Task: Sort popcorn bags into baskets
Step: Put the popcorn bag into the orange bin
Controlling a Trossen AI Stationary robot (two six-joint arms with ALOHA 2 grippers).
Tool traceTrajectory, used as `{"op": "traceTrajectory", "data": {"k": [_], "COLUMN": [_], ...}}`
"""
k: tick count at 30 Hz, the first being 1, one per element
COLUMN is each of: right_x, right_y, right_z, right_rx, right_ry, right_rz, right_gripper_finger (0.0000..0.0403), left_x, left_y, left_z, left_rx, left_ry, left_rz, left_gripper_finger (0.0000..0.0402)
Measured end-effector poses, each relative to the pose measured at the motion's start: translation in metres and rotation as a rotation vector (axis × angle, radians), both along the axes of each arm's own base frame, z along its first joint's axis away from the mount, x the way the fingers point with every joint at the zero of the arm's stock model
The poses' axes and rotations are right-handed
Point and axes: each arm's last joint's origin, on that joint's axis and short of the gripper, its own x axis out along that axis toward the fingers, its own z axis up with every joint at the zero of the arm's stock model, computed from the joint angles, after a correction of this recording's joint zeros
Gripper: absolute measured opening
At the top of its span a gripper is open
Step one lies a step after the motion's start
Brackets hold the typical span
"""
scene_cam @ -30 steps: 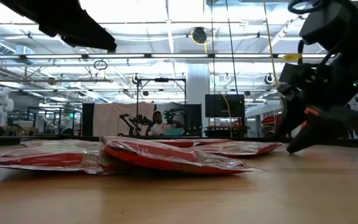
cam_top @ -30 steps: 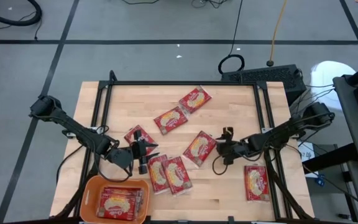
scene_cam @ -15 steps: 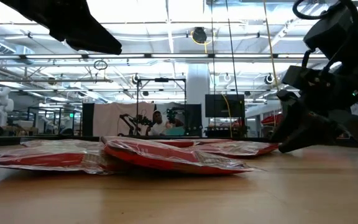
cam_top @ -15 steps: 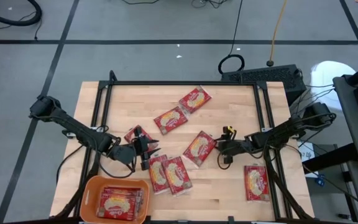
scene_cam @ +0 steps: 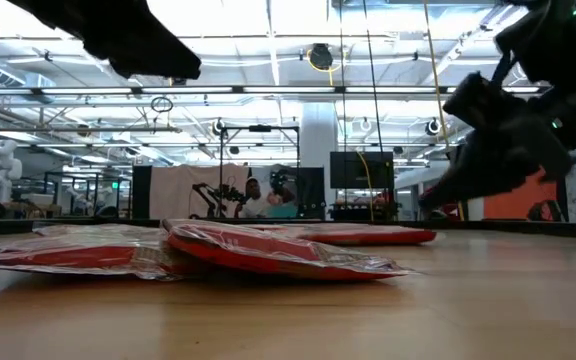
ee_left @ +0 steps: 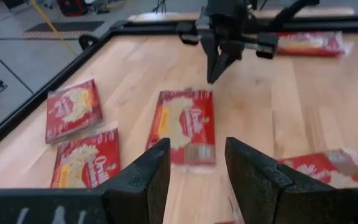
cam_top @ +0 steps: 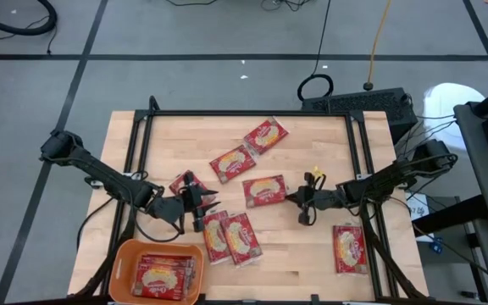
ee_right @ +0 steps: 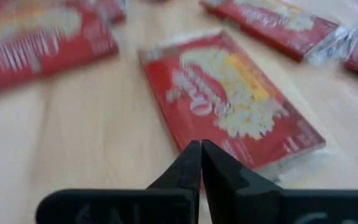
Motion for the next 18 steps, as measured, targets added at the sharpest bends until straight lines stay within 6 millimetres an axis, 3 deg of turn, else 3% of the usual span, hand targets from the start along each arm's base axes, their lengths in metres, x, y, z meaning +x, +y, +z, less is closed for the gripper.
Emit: {"op": "traceTrajectory", "data": {"k": [5,9,18], "right_x": [0.004,0.005,0.026], "right_y": [0.003,0.012,0.023], "right_z": [0.007,0.009,0.001], "right_rx": [0.082,-0.027,-0.282], "right_ry": [-0.105,-0.066,0.143], "right_rz": [-0.063,0.028,0.135], "right_gripper_finger": [0.0002,0.0015,0.0128], "left_x": [0.002,0.002,0.003], "left_y": [0.0,0.0,0.003], "left_z": [0.004,0.004,0.004], "left_rx": [0.015,0.024,0.027], "left_ry": [-0.034,-0.031,-0.027], "left_rz": [-0.012,-0.015,-0.002], "left_gripper_finger": [0.0159,0.0159,0.0159]}}
